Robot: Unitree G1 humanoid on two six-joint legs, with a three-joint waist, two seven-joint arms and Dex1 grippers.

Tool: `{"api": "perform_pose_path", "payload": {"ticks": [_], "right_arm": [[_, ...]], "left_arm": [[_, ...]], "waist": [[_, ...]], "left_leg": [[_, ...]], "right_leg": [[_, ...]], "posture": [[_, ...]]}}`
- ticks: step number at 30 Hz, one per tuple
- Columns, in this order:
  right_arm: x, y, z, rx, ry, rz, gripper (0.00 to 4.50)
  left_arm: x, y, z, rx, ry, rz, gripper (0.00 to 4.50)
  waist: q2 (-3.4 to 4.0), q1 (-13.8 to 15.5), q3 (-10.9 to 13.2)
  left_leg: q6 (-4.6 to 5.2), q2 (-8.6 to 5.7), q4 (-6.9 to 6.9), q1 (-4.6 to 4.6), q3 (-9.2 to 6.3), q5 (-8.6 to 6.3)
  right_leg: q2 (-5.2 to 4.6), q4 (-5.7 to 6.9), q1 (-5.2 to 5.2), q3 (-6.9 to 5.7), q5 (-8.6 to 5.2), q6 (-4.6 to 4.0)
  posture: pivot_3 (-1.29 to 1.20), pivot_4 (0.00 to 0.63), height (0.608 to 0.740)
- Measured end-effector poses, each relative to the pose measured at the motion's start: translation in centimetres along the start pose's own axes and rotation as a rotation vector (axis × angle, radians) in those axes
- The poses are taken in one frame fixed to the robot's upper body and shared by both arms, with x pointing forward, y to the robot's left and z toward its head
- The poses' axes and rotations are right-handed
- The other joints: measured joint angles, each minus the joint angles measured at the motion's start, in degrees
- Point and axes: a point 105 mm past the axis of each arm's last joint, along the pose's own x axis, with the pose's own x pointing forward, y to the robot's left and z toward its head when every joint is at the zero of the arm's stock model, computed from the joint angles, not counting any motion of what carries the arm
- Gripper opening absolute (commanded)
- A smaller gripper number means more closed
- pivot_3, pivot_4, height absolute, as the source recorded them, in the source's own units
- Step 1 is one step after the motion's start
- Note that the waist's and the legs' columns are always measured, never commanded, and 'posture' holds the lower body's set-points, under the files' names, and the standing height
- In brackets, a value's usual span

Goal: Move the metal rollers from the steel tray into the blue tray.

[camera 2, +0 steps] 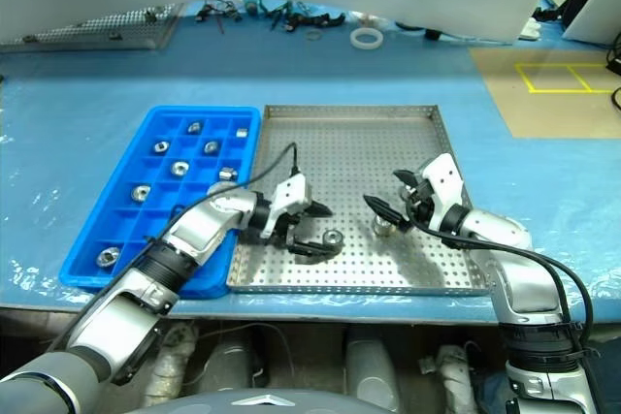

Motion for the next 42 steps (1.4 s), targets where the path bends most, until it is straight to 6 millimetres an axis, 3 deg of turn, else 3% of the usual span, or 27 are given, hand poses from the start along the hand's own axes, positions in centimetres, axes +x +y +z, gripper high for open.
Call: {"api": "perform_pose_path", "payload": {"ticks": [1, 4, 10, 11, 16, 21, 25, 28, 35, 42], "right_arm": [[0.0, 0.0, 0.0, -0.001, 0.001, -0.001, 4.5], [0.0, 0.0, 0.1, -0.005, -0.002, -0.002, 4.5], [0.3, -0.2, 0.3, -0.011, -0.008, 0.002, 4.5], [0.5, -0.2, 0.4, -0.013, -0.009, 0.008, 4.5], [1.7, -0.2, 0.7, -0.017, -0.017, 0.058, 4.5], [4.3, 0.5, 2.1, -0.025, -0.058, 0.165, 4.5], [6.7, 1.0, 3.0, -0.038, -0.069, 0.263, 4.5], [9.0, 2.1, 3.7, -0.053, -0.078, 0.363, 4.5], [12.3, 4.9, 4.4, -0.087, -0.085, 0.55, 4.5], [13.4, 6.1, 3.5, -0.097, -0.062, 0.632, 4.5]], "left_arm": [[0.3, 0.0, 0.1, 0.0, -0.007, -0.002, 4.49], [0.9, 0.0, 0.2, 0.012, -0.013, 0.007, 3.91], [1.1, 0.5, 0.3, -0.021, -0.04, 0.055, 1.93], [0.9, 0.6, 0.3, -0.029, -0.046, 0.064, 1.81], [-0.8, 2.1, 1.3, -0.125, -0.169, 0.204, 1.81], [-5.1, 5.0, 4.5, -0.191, -0.373, 0.484, 1.81], [-8.8, 5.4, 4.9, -0.265, -0.494, 0.731, 1.81], [-11.8, 4.4, 3.7, -0.288, -0.507, 0.914, 1.81], [-15.9, 0.6, -0.1, -0.38, -0.422, 1.234, 1.81], [-17.6, -1.8, -3.5, -0.482, -0.277, 1.442, 1.81]], "waist": [[0.0, 0.0, 0.0], [0.0, 0.0, 0.0], [0.0, 0.0, 0.0], [0.0, 0.0, 0.0], [0.0, -0.2, 0.0], [0.0, 0.9, 0.0], [-0.03, 2.6, 0.0], [-0.04, 4.1, 0.0], [-0.07, 9.5, 0.1], [-0.08, 12.7, 0.1]], "left_leg": [[0.01, 0.0, 0.0, 0.0, 0.0, 0.0], [0.03, 0.01, 0.0, 0.0, 0.01, -0.02], [0.03, 0.02, 0.0, 0.02, 0.03, -0.02], [0.03, 0.02, 0.0, 0.03, 0.03, -0.02], [0.02, 0.07, -0.03, 0.06, 0.03, -0.02], [0.03, 0.06, -0.06, 0.0, 0.01, -0.02], [0.04, 0.14, -0.13, -0.1, -0.02, -0.02], [0.01, 0.23, -0.2, -0.12, -0.1, -0.01], [-0.02, 0.24, -0.2, -0.46, -0.28, -0.01], [-0.06, 0.18, -0.16, -0.6, -0.46, 0.01]], "right_leg": [[0.0, 0.0, 0.0, 0.0, 0.0, 0.0], [0.0, -0.01, 0.0, 0.0, 0.0, 0.0], [-0.01, -0.01, 0.0, 0.01, 0.0, 0.0], [0.0, -0.01, 0.0, 0.02, 0.0, 0.0], [0.01, 0.03, -0.06, 0.06, 0.0, -0.01], [-0.01, 0.01, -0.06, 0.01, 0.01, -0.03], [-0.01, -0.02, -0.08, -0.2, -0.02, -0.06], [0.01, -0.02, -0.08, -0.37, -0.09, -0.17], [-0.08, -0.07, -0.1, -0.69, -0.19, -0.24], [-0.2, -0.01, -0.09, -0.68, -0.2, -0.2]], "posture": [[-0.55, 0.15, 0.74], [-0.54, 0.15, 0.74], [-0.53, 0.15, 0.74], [-0.49, 0.15, 0.74], [-0.36, 0.15, 0.74], [-0.19, 0.15, 0.74], [-0.04, 0.15, 0.74], [0.08, 0.15, 0.74], [0.23, 0.15, 0.74], [0.28, 0.15, 0.74]]}}
